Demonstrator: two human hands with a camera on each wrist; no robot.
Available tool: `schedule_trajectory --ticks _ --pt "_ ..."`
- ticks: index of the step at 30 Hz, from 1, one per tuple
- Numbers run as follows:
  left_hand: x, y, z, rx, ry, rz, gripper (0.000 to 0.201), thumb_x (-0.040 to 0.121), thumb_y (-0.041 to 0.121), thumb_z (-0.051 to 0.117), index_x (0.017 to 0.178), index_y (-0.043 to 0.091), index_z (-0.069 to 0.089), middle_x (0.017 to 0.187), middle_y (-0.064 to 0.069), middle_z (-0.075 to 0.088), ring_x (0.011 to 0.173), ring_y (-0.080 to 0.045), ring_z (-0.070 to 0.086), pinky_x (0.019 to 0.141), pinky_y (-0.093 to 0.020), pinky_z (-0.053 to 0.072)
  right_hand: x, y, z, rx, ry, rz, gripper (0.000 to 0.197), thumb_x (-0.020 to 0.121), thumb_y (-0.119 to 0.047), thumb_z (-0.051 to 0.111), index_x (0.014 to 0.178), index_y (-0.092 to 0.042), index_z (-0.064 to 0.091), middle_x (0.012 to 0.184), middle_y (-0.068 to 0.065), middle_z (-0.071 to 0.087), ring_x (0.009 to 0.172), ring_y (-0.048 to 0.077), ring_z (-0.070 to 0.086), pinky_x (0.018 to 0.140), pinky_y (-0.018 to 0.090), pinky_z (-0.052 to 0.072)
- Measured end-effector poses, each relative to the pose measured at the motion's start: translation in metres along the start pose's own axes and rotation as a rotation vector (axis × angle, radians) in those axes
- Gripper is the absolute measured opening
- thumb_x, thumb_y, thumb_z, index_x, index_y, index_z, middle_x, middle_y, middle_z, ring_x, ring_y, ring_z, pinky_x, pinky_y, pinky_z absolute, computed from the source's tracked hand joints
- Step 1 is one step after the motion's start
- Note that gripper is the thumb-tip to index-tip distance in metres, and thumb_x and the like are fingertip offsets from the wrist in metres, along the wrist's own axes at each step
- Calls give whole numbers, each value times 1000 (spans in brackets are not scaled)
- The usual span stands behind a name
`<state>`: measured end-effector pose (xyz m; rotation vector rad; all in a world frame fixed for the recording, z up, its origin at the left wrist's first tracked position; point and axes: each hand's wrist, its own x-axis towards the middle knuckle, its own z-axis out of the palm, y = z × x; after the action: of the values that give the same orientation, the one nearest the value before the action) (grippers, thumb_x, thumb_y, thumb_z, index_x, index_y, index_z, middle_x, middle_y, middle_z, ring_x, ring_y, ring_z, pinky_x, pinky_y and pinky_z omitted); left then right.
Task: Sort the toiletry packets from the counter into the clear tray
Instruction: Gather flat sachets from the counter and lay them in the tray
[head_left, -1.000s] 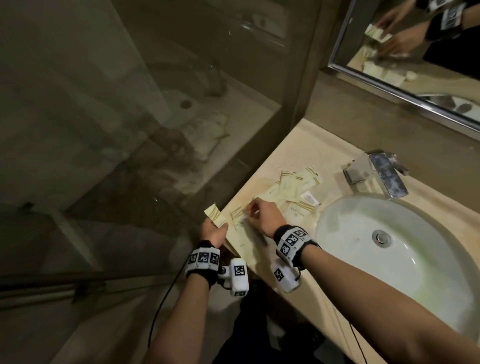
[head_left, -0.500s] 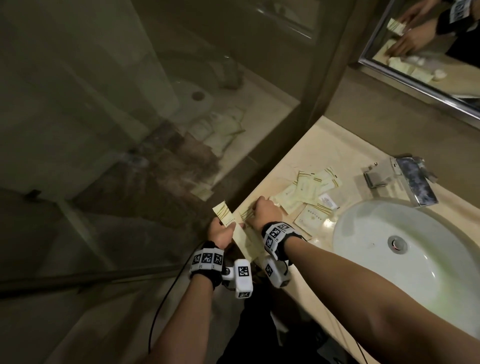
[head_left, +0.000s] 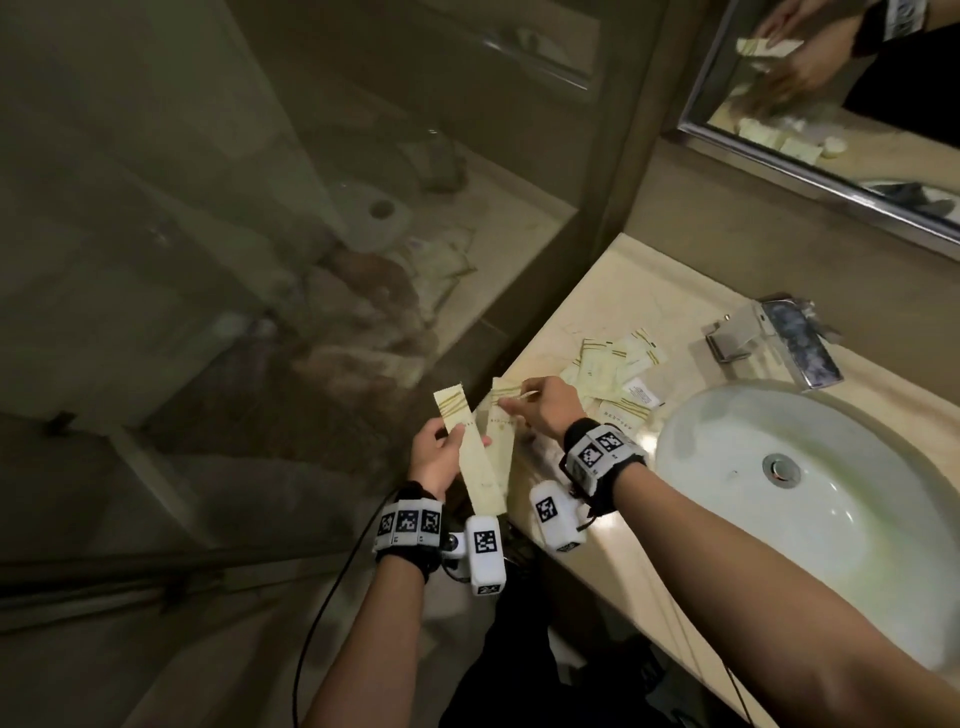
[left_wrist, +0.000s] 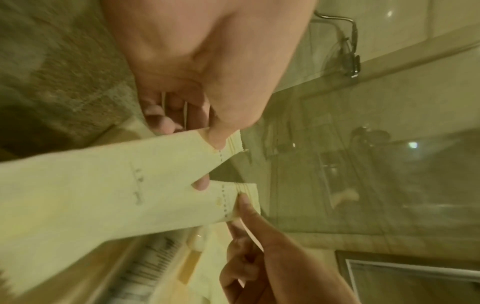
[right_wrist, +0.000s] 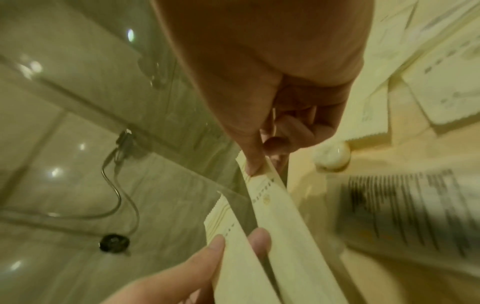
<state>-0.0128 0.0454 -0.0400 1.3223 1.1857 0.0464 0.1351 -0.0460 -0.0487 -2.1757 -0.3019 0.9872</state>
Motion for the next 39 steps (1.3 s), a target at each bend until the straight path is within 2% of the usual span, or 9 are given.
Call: schedule_trajectory --ticks 3,7,11,15,23,28,31,35,39 --pt "-11 19 13 -46 -67 79 22 98 17 50 116 7 57 107 -12 70 75 -6 68 49 -14 49 -10 8 -34 116 86 -21 56 81 -40 77 125 -8 61 104 8 67 83 18 61 82 33 53" --pt "-26 47 47 -59 -185 157 21 98 19 50 115 11 61 105 -12 73 91 -15 71 78 -31 57 -28 24 -90 245 234 -44 45 79 -39 78 112 -10 67 96 6 68 80 18 59 79 36 53" --pt "-46 75 91 -55 -396 200 24 97 11 52 119 14 60 99 -8 75 96 -16 71 88 -36 54 -60 46 -151 312 359 -110 26 85 -35 73 89 -10 69 77 4 64 64 16 53 62 31 45" --pt "-66 89 142 65 -622 274 41 89 -4 57 126 12 54 106 -9 74 106 -19 67 94 -38 52 -101 81 -206 407 496 -113 26 90 -29 69 90 -3 71 70 2 58 58 13 48 53 25 41" --pt "-126 85 262 252 -887 381 37 92 0 53 128 10 55 104 -4 74 104 -14 67 80 -24 54 -191 186 -284 538 766 -35 33 90 -30 67 95 2 70 78 6 64 64 13 56 63 27 48" --pt "-172 61 339 346 -986 409 33 94 7 54 126 16 57 103 -5 74 103 -19 67 88 -36 54 -242 268 -320 633 910 53 29 88 -31 70 92 -3 71 77 3 68 69 15 61 70 31 54" --pt "-199 40 385 384 -1017 390 32 96 7 51 127 13 57 102 -7 73 99 -14 67 84 -29 54 -267 323 -338 704 967 142 29 88 -29 70 102 -3 69 83 8 71 68 16 64 72 31 57" --pt "-229 8 441 460 -997 365 32 96 10 51 127 10 57 102 -8 70 88 -8 67 72 -22 54 -296 391 -354 824 1057 278 35 91 -25 66 117 -1 60 79 7 67 64 14 63 64 20 53" --pt "-250 -18 477 490 -940 280 31 97 9 49 127 6 54 88 -10 66 72 -17 63 60 -24 56 -309 445 -362 1010 1126 434 51 96 -17 59 140 2 42 73 7 66 59 10 67 76 28 57"
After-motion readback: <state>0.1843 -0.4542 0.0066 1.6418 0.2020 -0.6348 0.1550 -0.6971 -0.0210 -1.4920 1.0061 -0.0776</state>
